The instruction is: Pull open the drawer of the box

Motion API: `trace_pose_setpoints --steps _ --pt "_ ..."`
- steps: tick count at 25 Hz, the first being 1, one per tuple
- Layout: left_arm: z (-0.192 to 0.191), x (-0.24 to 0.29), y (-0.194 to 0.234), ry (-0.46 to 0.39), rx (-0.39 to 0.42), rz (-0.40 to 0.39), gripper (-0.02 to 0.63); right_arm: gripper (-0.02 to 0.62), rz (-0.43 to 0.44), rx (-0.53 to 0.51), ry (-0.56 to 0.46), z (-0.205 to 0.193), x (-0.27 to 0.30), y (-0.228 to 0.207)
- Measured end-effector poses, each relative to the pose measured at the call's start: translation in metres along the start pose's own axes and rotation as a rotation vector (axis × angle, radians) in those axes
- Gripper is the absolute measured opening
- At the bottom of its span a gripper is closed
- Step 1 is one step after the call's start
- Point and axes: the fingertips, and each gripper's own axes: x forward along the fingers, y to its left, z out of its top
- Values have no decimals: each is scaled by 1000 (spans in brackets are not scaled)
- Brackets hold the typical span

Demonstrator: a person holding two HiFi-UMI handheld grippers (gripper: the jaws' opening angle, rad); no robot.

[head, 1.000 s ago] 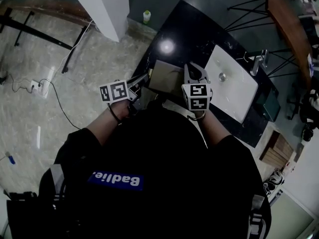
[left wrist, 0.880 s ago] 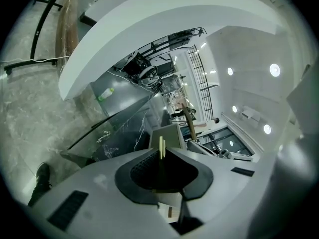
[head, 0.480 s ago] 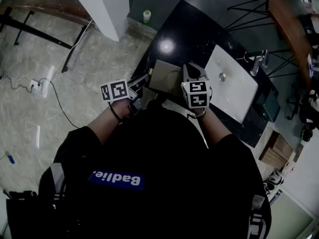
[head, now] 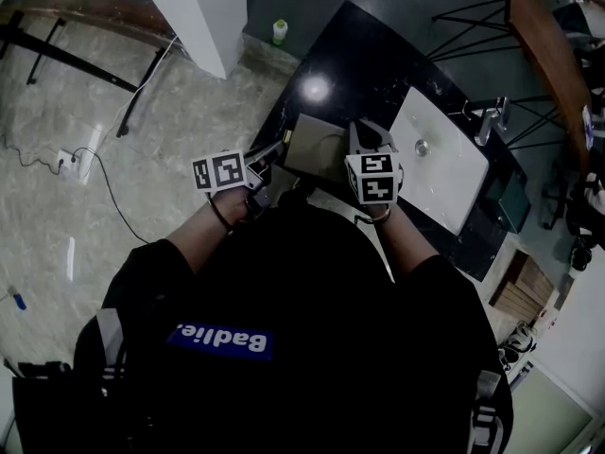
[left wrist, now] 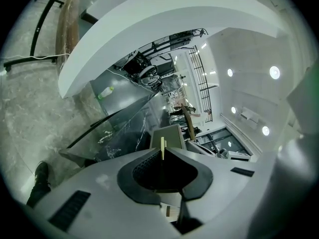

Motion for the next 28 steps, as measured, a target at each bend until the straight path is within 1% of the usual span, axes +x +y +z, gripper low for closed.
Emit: trace_pose_setpoints --steps 15,28 --pt "9 -12 4 -17 18 16 28 0 -12 7 8 -2 0 -2" --pt "30 -28 19 -64 26 42 28 0 -22 10 13 -4 5 -4"
